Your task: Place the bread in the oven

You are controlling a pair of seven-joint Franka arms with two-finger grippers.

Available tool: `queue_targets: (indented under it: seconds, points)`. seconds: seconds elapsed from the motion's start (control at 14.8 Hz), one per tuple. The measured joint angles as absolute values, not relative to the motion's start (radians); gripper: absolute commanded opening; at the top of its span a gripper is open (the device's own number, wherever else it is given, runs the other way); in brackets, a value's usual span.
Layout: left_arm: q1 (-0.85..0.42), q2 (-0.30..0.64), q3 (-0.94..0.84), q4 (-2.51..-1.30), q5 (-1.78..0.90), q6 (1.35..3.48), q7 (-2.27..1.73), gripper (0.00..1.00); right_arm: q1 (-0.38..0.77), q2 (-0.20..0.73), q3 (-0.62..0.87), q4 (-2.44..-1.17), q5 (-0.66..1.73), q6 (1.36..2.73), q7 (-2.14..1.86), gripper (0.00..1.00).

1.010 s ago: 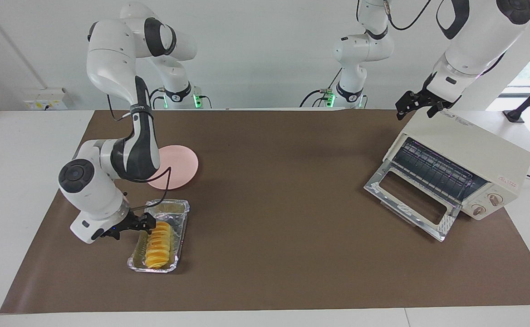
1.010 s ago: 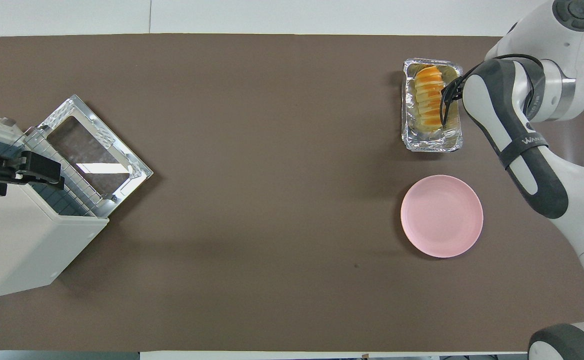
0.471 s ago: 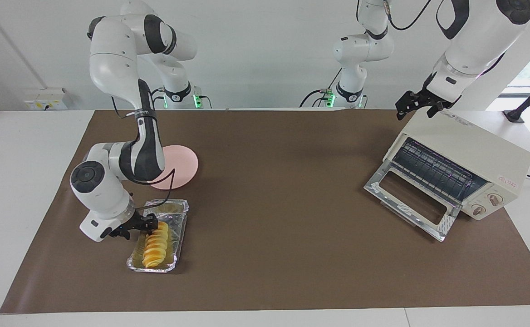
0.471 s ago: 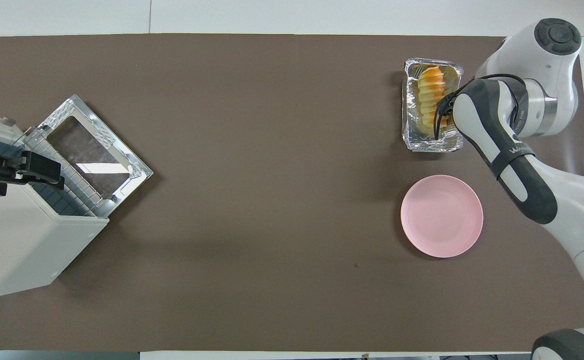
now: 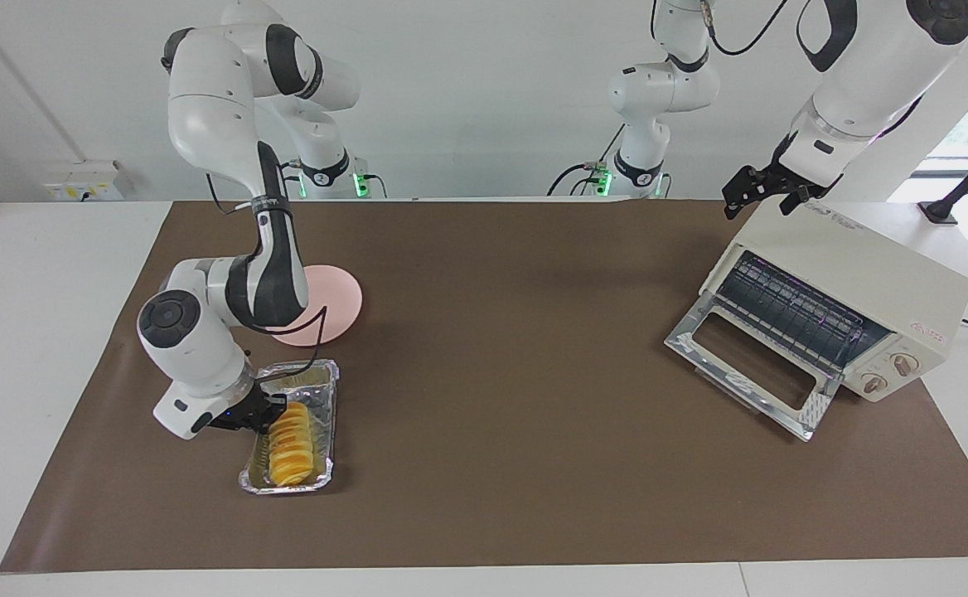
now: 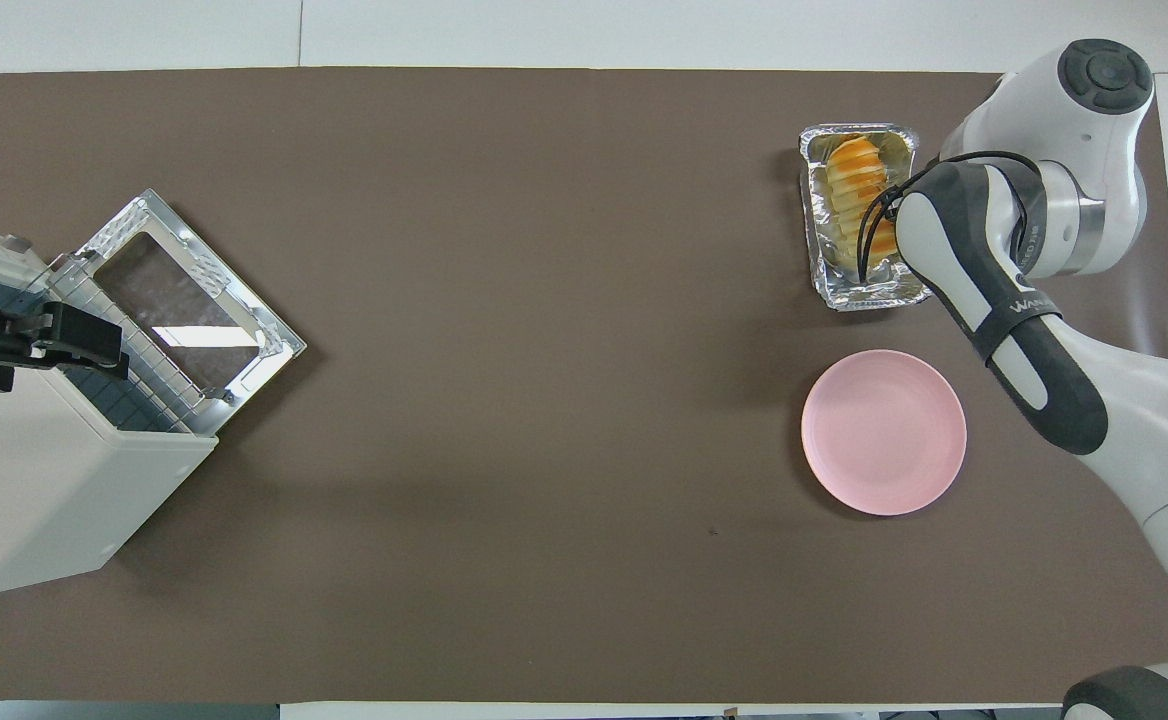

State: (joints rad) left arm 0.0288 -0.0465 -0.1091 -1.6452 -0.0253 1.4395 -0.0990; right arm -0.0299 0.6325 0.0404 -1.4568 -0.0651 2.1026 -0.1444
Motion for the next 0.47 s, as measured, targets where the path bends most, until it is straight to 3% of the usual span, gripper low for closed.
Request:
queue_targets:
  seconds: [0.27,0.47]
  points:
    - [0.029,-0.047,-0.109,-1.645,-0.025,1.44,-0.099,1.0,-0.03,0.631,0.041,-1.455,-0.065,2.094,-0.144,0.0]
    - [0.029,-0.047,-0.109,-1.645,-0.025,1.44,-0.099,1.0,-0.024,0.621,0.044,-1.404,-0.05,1.969,-0.143,0.0]
